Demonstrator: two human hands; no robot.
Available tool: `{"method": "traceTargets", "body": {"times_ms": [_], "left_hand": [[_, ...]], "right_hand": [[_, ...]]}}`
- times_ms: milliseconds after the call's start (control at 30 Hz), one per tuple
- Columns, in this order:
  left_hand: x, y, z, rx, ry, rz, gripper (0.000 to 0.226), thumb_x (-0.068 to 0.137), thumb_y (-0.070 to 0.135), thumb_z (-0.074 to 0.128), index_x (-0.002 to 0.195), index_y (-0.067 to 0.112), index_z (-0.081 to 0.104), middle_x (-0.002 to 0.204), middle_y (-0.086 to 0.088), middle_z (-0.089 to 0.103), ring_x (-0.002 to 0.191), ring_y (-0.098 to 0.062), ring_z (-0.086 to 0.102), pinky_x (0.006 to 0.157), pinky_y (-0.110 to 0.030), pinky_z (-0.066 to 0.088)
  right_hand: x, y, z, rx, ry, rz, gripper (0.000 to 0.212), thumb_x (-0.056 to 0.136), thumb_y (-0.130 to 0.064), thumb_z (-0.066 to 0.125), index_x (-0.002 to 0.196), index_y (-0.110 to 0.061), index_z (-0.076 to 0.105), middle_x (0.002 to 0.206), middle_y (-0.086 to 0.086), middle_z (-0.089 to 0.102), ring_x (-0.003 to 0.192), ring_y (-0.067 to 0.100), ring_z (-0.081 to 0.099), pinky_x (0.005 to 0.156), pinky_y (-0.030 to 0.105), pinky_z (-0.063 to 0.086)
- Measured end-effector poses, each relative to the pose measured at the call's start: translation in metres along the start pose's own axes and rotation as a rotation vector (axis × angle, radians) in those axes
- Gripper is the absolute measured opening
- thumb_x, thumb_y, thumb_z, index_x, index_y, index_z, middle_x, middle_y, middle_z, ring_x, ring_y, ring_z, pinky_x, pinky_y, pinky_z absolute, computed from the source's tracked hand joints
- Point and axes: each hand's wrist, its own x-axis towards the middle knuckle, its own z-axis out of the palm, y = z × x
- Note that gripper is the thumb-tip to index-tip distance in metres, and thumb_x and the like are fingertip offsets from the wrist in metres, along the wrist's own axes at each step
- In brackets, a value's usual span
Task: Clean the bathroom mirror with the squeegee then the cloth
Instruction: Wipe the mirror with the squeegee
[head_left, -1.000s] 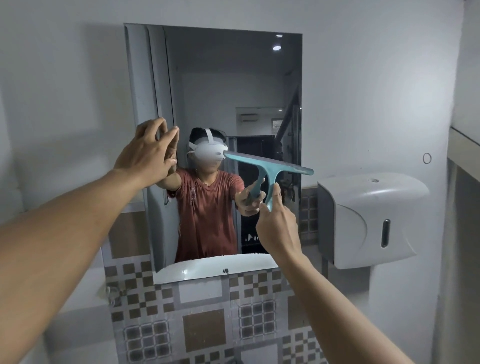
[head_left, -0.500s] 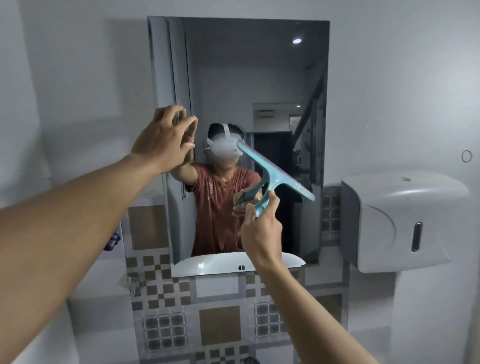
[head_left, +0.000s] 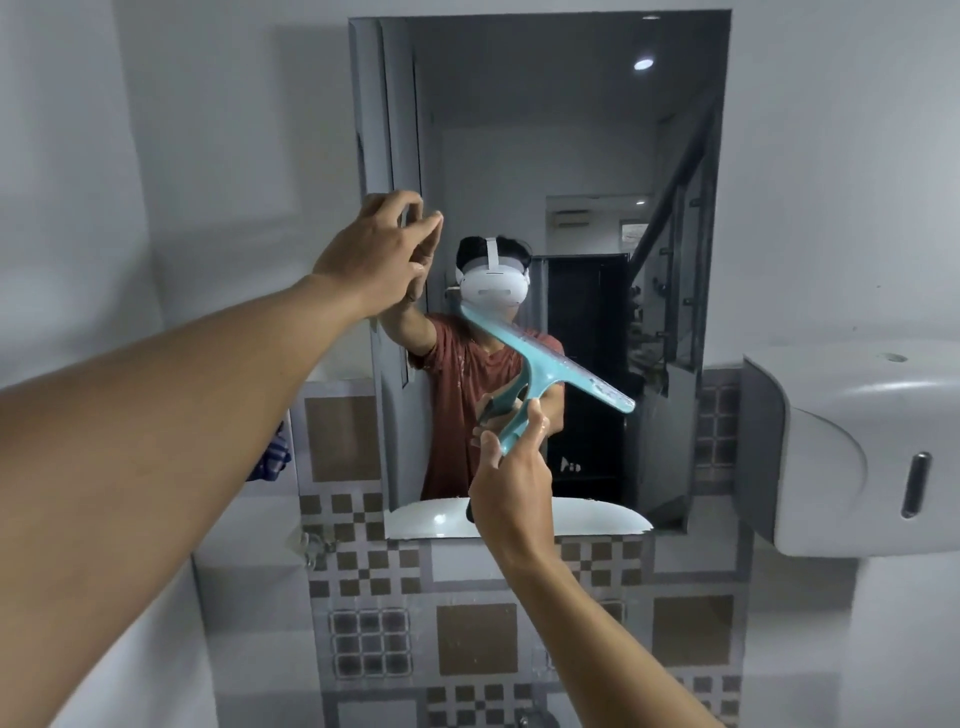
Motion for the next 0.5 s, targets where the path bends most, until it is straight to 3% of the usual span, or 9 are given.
{"method": "traceTargets", "body": {"times_ms": [100, 300, 500], "left_hand": [[0.0, 0.001, -0.001, 0.003, -0.015, -0.005, 0.061, 0.091, 0.019, 0.066, 0.148, 0.012, 0.044, 0.151, -0.014, 0.035, 0.139, -0.038, 0.03, 0.099, -0.052, 0.05], [0.001, -0.002, -0.001, 0.001, -0.043, 0.005, 0.066, 0.09, 0.028, 0.068, 0.149, 0.015, 0.041, 0.149, -0.013, 0.034, 0.137, -0.037, 0.032, 0.096, -0.053, 0.054], [0.0, -0.002, 0.002, 0.044, -0.037, -0.004, 0.067, 0.091, 0.032, 0.067, 0.15, 0.018, 0.039, 0.15, -0.011, 0.033, 0.138, -0.037, 0.032, 0.091, -0.054, 0.057]], "right_hand": [[-0.005, 0.004, 0.007, -0.064, -0.039, -0.02, 0.06, 0.107, -0.032, 0.041, 0.155, -0.036, 0.007, 0.127, 0.005, 0.06, 0.102, 0.022, 0.063, 0.088, 0.046, 0.054], [-0.005, 0.012, 0.013, -0.14, -0.071, -0.069, 0.064, 0.108, -0.033, 0.04, 0.159, -0.034, 0.002, 0.128, 0.008, 0.06, 0.091, 0.014, 0.059, 0.074, 0.029, 0.047], [-0.009, 0.017, 0.016, -0.368, -0.063, -0.213, 0.065, 0.107, -0.033, 0.044, 0.158, -0.037, 0.004, 0.132, 0.006, 0.06, 0.091, 0.022, 0.064, 0.067, 0.04, 0.058]]}}
